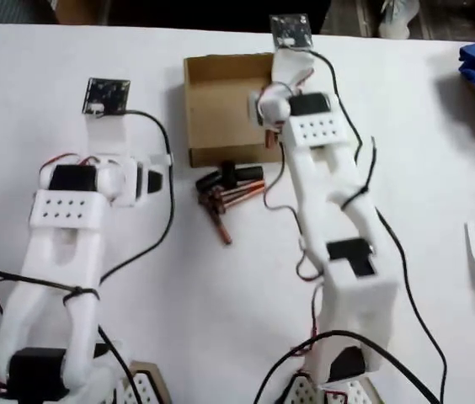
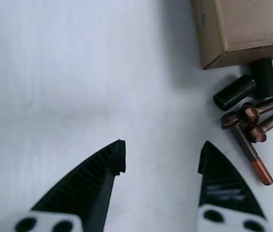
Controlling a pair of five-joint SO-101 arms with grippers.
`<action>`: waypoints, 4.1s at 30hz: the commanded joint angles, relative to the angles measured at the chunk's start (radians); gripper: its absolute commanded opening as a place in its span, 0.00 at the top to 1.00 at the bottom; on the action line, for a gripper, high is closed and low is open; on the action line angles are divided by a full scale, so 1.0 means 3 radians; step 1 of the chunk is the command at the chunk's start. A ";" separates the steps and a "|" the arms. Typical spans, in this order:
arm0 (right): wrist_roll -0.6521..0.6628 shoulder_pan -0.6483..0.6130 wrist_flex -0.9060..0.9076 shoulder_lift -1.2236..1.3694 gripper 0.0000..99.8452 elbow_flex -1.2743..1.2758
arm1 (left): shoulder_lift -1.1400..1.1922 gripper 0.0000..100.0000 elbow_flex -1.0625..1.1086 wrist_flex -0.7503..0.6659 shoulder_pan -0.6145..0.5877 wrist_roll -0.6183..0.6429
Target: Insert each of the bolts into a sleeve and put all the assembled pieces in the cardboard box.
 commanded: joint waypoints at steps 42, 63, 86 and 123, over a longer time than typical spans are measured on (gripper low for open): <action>0.0363 0.0084 0.0601 0.2171 0.98 -0.2844 | -0.0041 0.74 0.0100 -0.0118 -0.0005 -0.0015; 0.0384 0.0043 0.0606 0.2268 0.86 -0.3043 | -0.0046 0.74 0.0090 -0.0118 -0.0005 -0.0020; 0.0389 -0.0212 0.2575 0.0933 0.86 -0.3248 | -0.0041 0.74 -0.0627 0.0373 -0.0072 -0.0020; 0.4163 -0.0458 0.1337 0.0361 0.86 0.0138 | -0.0046 0.74 -0.0611 0.0476 -0.0338 -0.0026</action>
